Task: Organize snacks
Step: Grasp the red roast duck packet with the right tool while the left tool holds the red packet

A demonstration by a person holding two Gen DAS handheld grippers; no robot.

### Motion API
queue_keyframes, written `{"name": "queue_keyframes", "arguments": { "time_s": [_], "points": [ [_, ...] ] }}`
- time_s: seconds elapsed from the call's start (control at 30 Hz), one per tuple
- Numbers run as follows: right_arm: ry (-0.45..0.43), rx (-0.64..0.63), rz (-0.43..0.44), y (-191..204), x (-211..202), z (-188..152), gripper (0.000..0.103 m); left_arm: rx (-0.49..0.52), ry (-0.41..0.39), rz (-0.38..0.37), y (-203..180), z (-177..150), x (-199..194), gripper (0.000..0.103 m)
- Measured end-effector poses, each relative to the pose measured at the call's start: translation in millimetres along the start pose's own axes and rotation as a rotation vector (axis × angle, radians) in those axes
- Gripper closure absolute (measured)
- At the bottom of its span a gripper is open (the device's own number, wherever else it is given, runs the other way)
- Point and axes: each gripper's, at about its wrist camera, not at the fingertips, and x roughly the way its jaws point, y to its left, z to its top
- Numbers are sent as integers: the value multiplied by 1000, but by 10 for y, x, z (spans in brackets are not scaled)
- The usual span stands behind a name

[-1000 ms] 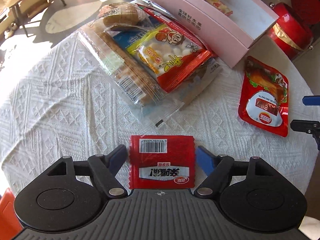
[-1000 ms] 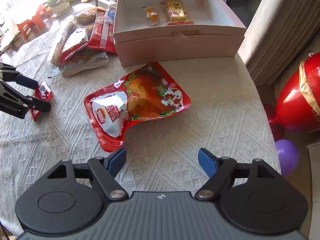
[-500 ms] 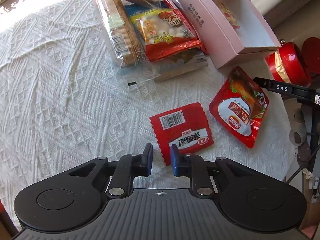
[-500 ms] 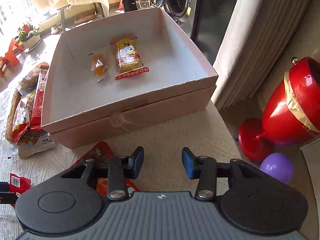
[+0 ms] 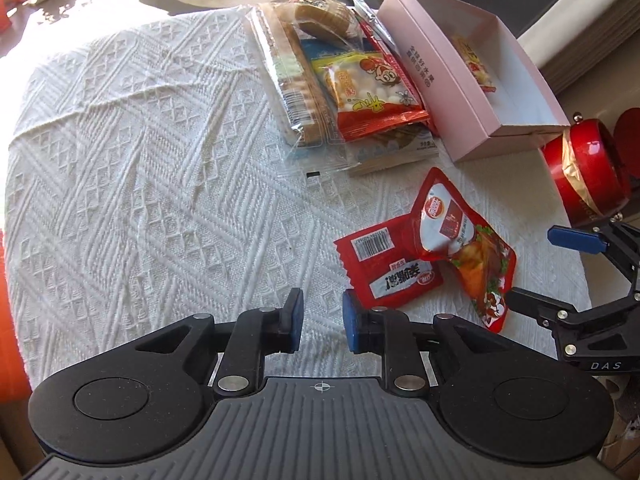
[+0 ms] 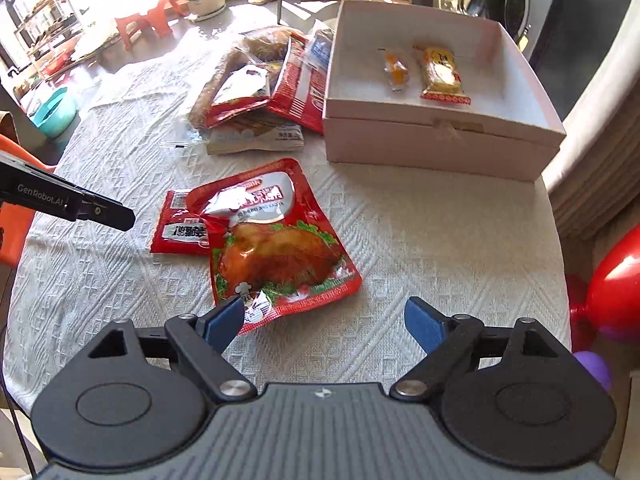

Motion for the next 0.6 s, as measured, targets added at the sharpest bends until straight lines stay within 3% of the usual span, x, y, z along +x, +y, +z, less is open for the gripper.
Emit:
{"name": "queue_keyframes", "arguments": {
  "time_s": [0.1, 0.27, 0.33, 0.37, 0.43, 0.5, 0.6],
  "points": [
    [-38, -49, 22, 134, 183, 292, 15, 9, -2, -7, -73, -32, 13, 79],
    [75, 21, 91, 153, 740, 616, 15, 52, 1, -41, -223, -42, 98, 79],
    [76, 54, 98, 112, 736, 636, 11, 89, -3, -52, -274, -48, 102, 79],
    [77, 71, 96, 85, 693, 609, 15, 112, -3, -52, -305, -44, 113, 79],
    [74, 118, 73, -38, 611, 529, 32, 163, -2, -47, -379, -16, 142, 79],
    [80, 202, 50, -204, 519, 428, 41, 208, -13, -39, -447, 24, 162, 79],
    [76, 299, -36, -416, 403, 219, 43, 255, -27, -23, -524, 85, 191, 79]
  ]
}}
